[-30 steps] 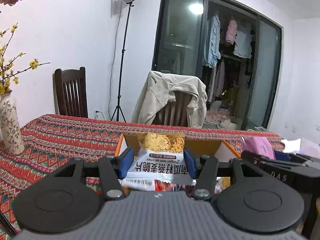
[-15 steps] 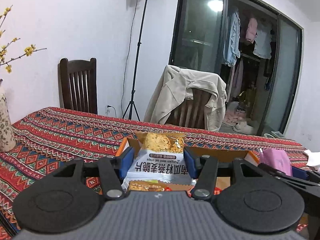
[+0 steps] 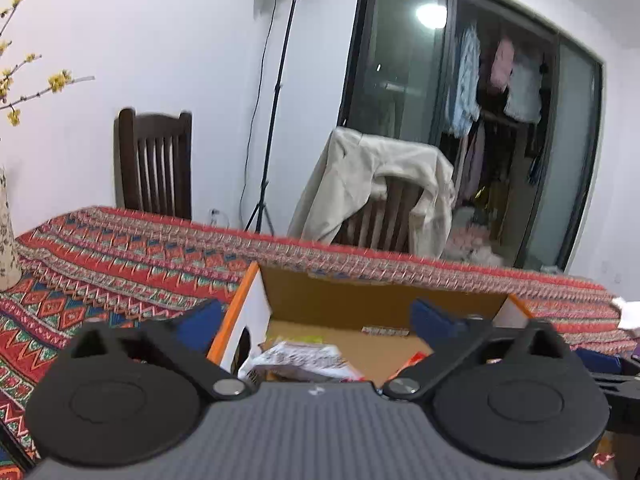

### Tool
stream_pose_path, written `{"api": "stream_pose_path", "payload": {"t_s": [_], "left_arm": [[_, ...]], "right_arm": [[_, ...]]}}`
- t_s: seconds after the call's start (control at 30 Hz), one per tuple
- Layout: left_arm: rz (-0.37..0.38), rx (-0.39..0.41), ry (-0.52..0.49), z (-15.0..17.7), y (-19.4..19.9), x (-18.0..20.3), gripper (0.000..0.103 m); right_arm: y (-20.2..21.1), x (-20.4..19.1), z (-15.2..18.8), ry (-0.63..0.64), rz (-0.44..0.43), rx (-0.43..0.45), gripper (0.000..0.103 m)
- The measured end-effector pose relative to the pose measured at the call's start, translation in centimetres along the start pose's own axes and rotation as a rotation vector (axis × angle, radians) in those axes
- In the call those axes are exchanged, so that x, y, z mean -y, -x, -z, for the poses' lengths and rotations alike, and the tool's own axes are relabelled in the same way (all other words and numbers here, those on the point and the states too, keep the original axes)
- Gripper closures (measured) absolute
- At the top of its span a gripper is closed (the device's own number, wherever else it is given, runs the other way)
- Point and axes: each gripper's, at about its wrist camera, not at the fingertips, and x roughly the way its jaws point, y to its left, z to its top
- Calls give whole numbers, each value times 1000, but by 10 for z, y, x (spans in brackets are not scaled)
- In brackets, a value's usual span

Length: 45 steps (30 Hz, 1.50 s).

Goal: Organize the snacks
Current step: 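Open both grippers to drop the packets into the box, then move both grippers back toward the snack pile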

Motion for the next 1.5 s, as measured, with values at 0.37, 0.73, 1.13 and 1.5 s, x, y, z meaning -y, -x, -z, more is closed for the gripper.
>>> {"api": "stream_pose_path", "payload": {"t_s": [0.37,0.73,1.13,1.5], "left_arm": [[-8,13,25,-3,7,2,0],[7,48,24,-21,42,11,0],[41,20,-51,-23,89,0,0],[12,-63,-85,22,114,-33,0]], "right_arm": [[11,0,-1,-13,-5,18,0],[32,-5,-12,-6,25,2,0],[88,-14,-16,72,27,-14,0],[122,-20,27,137,-16,-70,0]]}}
